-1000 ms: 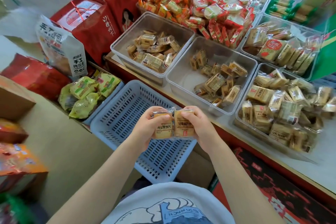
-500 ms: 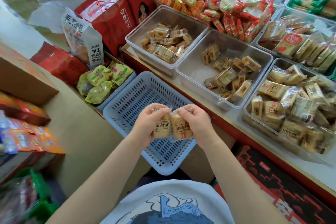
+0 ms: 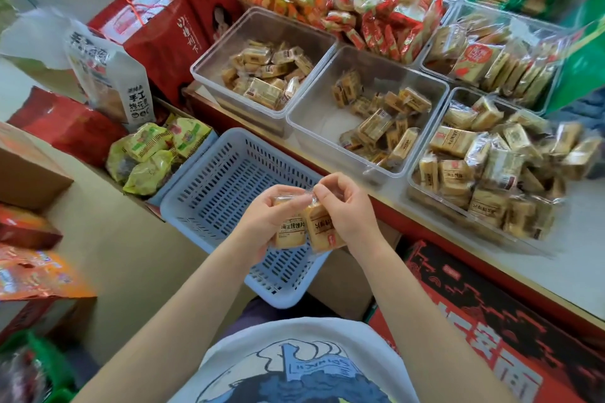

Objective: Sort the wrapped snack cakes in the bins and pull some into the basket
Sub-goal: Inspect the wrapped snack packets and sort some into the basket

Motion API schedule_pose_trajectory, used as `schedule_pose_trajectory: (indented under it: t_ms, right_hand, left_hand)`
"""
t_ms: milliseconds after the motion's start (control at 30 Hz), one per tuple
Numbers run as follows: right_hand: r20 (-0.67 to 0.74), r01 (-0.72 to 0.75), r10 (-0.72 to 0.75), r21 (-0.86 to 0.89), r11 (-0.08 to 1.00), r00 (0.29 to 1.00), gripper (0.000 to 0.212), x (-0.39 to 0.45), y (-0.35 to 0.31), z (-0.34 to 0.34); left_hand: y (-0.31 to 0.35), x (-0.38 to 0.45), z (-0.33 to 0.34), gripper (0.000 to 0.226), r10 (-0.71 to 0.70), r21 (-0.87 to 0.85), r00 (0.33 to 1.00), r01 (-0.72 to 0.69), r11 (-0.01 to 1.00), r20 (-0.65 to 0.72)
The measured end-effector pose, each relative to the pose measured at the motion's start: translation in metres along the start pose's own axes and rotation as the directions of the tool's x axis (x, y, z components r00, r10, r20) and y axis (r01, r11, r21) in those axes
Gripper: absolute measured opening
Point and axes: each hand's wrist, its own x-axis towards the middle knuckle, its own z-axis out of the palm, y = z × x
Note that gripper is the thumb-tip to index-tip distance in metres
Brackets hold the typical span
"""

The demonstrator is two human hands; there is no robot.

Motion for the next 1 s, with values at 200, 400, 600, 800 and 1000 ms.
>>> schedule_pose_trajectory:
  t_ms: [200, 400, 600, 800, 1000]
  right_hand:
    - [-0.053, -0.005, 0.001, -0.087, 0.996, 0.999, 0.012, 0.002, -0.002, 0.012]
    - [-0.065, -0.173, 0.168, -0.071, 0.982, 0.984, 0.022, 0.009, -0.006, 0.036]
    - [0.125, -0.348, 0.391, -0.268, 0.898, 0.912, 0.034, 0.026, 0.004, 0.063]
    - [0.117, -0.327, 0.337, -0.094, 0.94, 0.934, 0.025, 0.039, 0.015, 0.093]
    - [0.198, -0.415, 0.404, 0.016, 0.91, 0.893, 0.037, 0.061, 0.026, 0.102]
  left_hand:
    - [-0.001, 0.012, -0.005, 0.013, 0.009, -0.037, 1.0, -0.009, 0.999, -0.007]
    - [-0.007, 0.028, -0.035, 0.009, -0.046, -0.08, 0.999, 0.047, 0.996, 0.024]
    - [-0.018, 0.049, -0.078, 0.013, -0.109, -0.297, 0.993, 0.092, 0.95, -0.04]
    - [-0.025, 0.072, -0.104, 0.06, 0.001, -0.276, 0.98, 0.055, 0.96, 0.199]
    - [-0.026, 0.097, -0.127, 0.054, -0.099, -0.33, 0.989, 0.129, 0.935, 0.106]
